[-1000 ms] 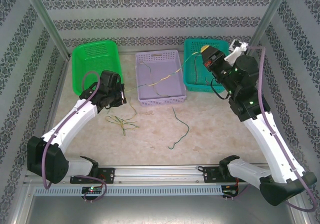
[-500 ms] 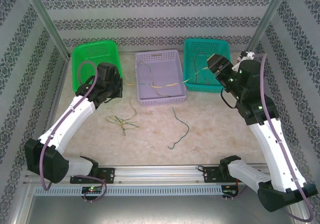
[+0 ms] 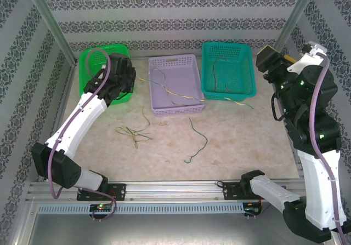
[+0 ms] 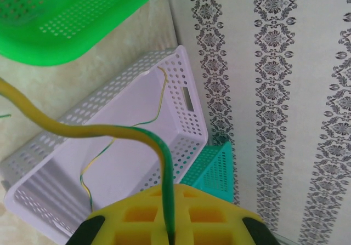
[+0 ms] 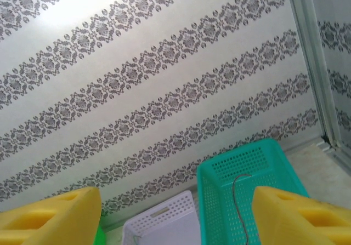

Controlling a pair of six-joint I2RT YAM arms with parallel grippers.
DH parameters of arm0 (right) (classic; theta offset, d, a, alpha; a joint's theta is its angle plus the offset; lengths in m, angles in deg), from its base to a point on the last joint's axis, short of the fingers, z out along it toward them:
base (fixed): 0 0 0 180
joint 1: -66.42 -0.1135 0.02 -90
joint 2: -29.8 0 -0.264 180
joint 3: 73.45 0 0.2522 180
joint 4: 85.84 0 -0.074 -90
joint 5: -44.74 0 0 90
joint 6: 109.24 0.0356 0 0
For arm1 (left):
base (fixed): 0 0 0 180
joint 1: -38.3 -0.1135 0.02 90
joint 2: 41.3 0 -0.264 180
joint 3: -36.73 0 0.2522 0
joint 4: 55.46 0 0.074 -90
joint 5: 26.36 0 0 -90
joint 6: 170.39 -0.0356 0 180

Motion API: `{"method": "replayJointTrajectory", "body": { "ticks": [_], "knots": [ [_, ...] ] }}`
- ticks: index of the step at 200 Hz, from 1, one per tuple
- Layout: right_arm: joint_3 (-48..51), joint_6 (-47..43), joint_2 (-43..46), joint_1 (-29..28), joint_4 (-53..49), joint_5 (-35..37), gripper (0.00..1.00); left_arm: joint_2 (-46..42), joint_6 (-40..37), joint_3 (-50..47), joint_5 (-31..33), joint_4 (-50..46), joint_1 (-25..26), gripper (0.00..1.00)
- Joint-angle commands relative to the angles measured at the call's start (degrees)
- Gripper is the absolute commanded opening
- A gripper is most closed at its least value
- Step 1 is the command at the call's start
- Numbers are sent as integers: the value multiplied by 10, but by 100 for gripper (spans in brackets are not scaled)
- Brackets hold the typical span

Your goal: Untangle the cables

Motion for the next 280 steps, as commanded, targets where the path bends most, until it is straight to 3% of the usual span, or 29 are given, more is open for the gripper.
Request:
{"method": "replayJointTrajectory", "body": {
  "ticks": [1, 35, 57, 91, 139, 171, 191, 211, 221, 230, 238, 251, 280],
  "knots": [
    [-26, -63, -39, -8, 5, -45, 73, 25, -64, 25, -1, 36, -9, 0],
    [-71, -91, -160, -34, 0, -373, 73, 71, -135, 79, -64, 71, -9, 0],
    [-119, -130, -261, -89, -54, -471, 73, 89, -155, 98, -103, 79, -8, 0],
    [-169, -192, -386, -139, -116, -498, 74, 102, -176, 125, -142, 60, -6, 0],
    [-212, -206, -486, -184, -136, -499, 65, 102, -179, 117, -169, 57, -4, 0],
    [-235, -195, -521, -188, -137, -487, 41, 101, -180, 115, -171, 53, -3, 0],
    [-235, -209, -521, -191, -137, -480, 1, 98, -185, 114, -169, 47, -2, 0],
    [-211, -255, -502, -193, -145, -471, 0, 93, -195, 116, -159, 31, -5, 0],
    [-197, -272, -492, -193, -151, -463, 0, 89, -193, 118, -161, 21, -12, 21],
    [-189, -286, -485, -193, -158, -455, 0, 83, -185, 121, -164, 11, -18, 48],
    [-181, -295, -480, -193, -163, -446, 0, 76, -177, 127, -167, -2, -24, 60],
    [-169, -305, -471, -193, -162, -431, 0, 68, -163, 142, -173, -32, -35, 68],
    [-141, -314, -450, -202, -134, -392, 0, 70, -118, 161, -216, -117, -59, 70]
  ]
}}
